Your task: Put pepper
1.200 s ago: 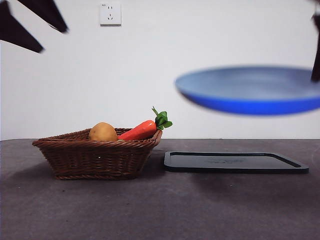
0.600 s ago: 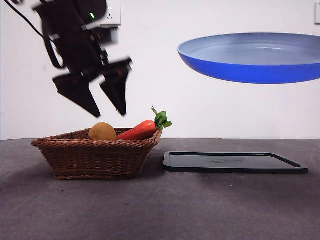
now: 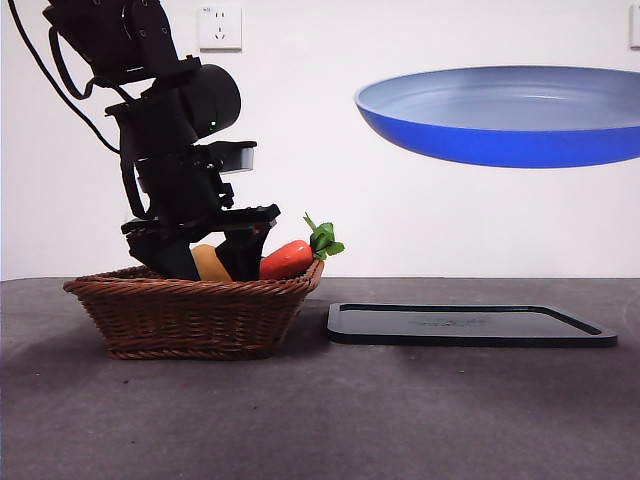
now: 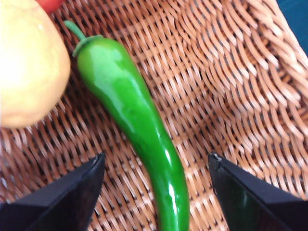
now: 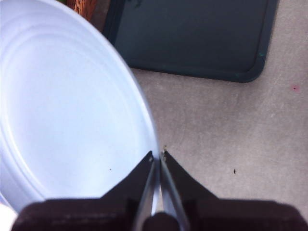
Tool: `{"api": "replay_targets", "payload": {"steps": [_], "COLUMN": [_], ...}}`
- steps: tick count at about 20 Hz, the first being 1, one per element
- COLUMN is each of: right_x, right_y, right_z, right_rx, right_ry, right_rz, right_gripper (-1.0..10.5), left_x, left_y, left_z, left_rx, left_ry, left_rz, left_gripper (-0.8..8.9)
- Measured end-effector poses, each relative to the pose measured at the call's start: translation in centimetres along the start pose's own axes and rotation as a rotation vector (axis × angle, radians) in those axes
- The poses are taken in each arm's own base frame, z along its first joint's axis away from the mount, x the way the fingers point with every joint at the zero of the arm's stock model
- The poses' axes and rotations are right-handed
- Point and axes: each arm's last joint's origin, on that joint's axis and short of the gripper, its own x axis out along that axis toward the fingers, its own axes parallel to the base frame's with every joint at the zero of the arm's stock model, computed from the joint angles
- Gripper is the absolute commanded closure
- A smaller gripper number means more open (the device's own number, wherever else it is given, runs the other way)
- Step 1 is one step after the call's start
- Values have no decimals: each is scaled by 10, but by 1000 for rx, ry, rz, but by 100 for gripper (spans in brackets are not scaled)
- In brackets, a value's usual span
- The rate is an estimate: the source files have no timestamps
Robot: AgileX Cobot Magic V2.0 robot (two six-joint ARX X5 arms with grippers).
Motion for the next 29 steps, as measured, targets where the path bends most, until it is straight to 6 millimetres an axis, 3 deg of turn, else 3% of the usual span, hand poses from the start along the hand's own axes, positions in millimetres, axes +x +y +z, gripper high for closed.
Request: {"api": "replay_targets", "payload": {"steps": [2, 14, 29], "right_x": [0, 0, 0], "right_y": [0, 0, 0], "right_z": [0, 0, 1], "right_rx": [-1, -3, -4], "right_ry": [-2, -4, -5], "right_rz": [0, 0, 0], "right_gripper": [944, 944, 944], "left_x": [0, 0, 4], "left_y": [-1, -3, -6], "left_z": [2, 1, -2], "left_rx": [2, -21, -68], "left_ry": [-18, -15, 16], "left_rz": [1, -5, -22], "left_gripper": [562, 575, 754]}}
